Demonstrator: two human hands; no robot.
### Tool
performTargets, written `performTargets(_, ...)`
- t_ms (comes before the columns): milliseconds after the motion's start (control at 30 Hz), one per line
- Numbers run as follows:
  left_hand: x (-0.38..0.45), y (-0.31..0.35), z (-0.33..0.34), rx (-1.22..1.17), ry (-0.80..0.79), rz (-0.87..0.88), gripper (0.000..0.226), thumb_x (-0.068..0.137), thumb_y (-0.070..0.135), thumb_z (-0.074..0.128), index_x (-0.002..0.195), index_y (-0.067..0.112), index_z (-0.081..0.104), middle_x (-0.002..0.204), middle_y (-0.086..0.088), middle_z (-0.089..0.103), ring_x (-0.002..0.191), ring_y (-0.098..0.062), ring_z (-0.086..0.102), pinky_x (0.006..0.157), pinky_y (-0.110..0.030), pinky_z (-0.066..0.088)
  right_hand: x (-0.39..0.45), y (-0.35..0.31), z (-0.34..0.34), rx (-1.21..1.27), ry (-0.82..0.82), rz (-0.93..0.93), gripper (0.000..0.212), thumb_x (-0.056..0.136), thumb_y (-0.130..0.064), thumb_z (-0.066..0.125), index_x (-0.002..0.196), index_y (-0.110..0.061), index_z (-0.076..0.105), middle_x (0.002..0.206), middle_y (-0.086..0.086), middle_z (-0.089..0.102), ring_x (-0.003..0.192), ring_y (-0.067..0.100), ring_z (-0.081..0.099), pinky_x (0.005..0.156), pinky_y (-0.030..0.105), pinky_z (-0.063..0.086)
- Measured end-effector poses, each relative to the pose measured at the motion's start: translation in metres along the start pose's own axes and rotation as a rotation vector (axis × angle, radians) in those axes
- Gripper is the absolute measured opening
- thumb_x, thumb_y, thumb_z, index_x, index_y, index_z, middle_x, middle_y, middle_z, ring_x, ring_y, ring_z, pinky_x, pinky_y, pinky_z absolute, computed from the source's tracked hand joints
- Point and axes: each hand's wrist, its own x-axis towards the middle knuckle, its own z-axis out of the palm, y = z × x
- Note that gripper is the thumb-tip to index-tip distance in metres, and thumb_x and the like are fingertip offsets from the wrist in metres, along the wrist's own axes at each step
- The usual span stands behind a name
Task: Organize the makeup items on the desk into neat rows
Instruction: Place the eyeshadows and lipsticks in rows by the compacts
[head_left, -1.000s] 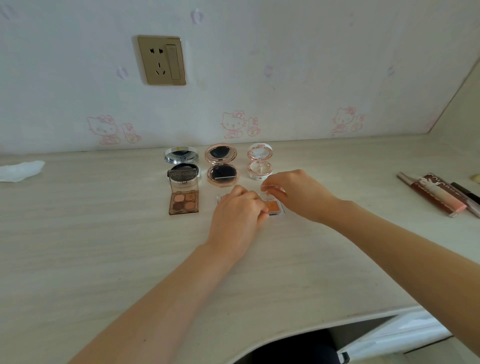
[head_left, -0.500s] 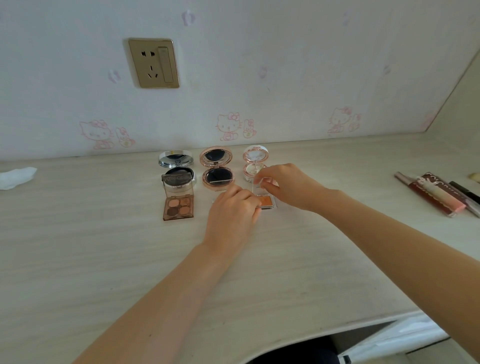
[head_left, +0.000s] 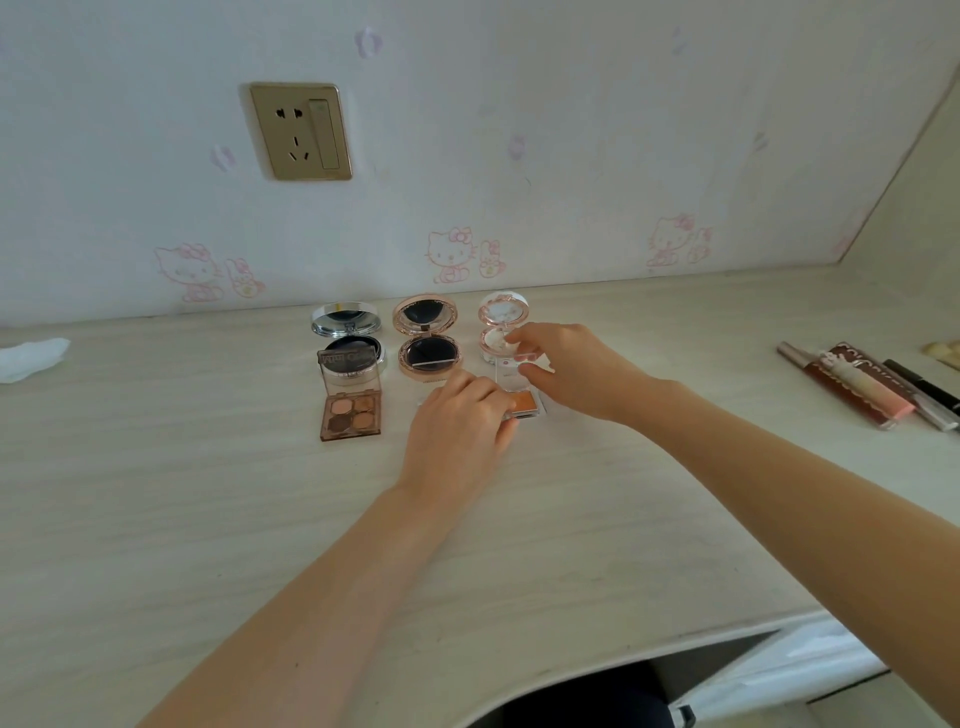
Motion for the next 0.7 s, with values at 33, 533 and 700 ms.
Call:
performTargets(33,0.0,0.0,0.0,-0.002,-0.003,-0.002,0.011,0.072,0.013,0.077,0.081,0.013,0.073,0.081,0.004,0.069,0.085,-0.02,0.061,0.063,-0.035,0.054,-0.002,0.001,-0.002,-0.003,0.008,0.002,0.037,0.093,-0.019,0.054,0.13,-0.017,0.052,0.121,0.0,0.063,0.112,0.017,0.058,0.094,0.034,0.048)
performTargets(533,0.002,0.027,0.001,-0.054,-0.073,0.045,0.016,0.083,0.015,0.067,0.098,0.013,0.071,0.1,0.002,0.071,0.104,-0.018,0.062,0.075,-0.029,0.053,-0.091,0.04,-0.029,-0.182,0.008,0.124,0.039,0.098,-0.027,0.045,0.137,-0.022,0.045,0.135,-0.004,0.052,0.121,0.017,0.051,0.098,0.034,0.045)
performTargets(700,0.009,0.066,0.013,-0.109,-0.169,0.053,0.026,0.09,0.021,0.058,0.113,0.016,0.067,0.117,0.004,0.067,0.12,-0.014,0.054,0.085,-0.032,0.051,-0.128,0.062,-0.034,-0.221,0.02,0.183,0.04,0.099,-0.029,0.044,0.138,-0.022,0.044,0.138,-0.003,0.05,0.126,0.017,0.046,0.099,0.032,0.043)
